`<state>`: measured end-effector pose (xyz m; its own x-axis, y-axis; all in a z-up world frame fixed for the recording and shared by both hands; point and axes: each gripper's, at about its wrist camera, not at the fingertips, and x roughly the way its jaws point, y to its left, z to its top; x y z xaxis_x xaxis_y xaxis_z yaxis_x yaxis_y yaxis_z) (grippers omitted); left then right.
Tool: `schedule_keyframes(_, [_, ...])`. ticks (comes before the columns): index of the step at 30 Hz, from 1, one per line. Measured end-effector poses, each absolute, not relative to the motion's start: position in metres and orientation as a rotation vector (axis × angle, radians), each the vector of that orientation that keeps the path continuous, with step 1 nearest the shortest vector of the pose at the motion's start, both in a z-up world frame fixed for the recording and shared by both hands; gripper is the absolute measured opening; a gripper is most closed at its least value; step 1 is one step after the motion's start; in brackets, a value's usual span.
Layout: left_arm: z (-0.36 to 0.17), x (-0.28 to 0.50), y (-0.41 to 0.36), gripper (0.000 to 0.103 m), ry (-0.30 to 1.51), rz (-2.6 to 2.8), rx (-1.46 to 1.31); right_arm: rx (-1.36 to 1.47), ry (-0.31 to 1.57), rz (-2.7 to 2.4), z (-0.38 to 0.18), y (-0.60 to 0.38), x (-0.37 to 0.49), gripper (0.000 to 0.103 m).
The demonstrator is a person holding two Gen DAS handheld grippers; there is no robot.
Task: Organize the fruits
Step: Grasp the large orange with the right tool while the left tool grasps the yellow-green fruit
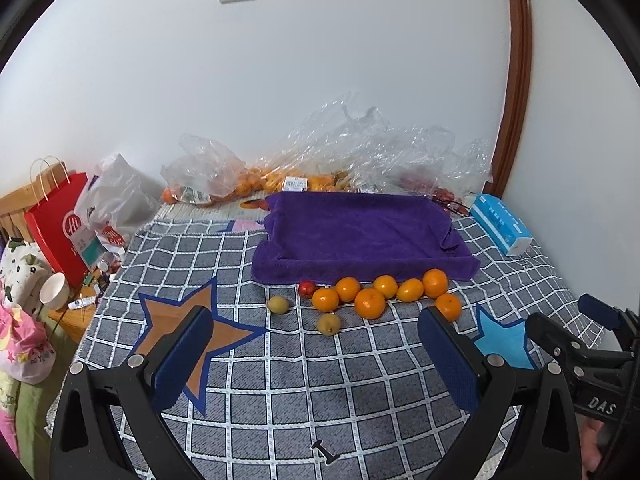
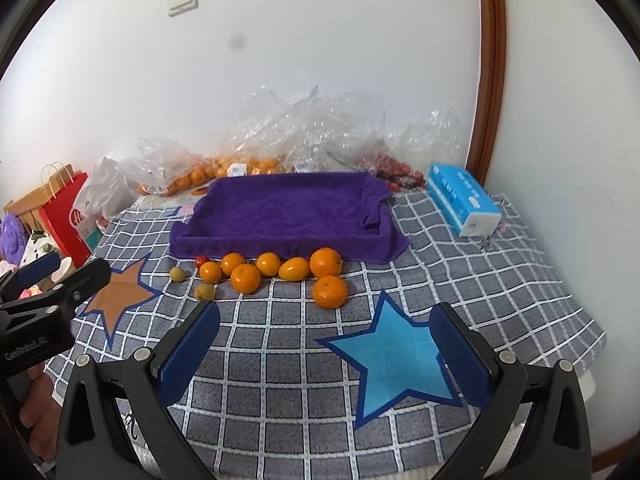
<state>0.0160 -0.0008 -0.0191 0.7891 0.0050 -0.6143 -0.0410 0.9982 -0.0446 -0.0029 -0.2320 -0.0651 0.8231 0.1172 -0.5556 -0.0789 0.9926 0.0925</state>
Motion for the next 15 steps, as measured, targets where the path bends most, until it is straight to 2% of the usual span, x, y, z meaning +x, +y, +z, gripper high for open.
schedule_keyframes(15, [-0.071, 0.078, 0.035, 0.102, 0.777, 0.066, -0.095, 0.038, 0.67, 0.053, -0.109, -0.225, 0.071, 0.103])
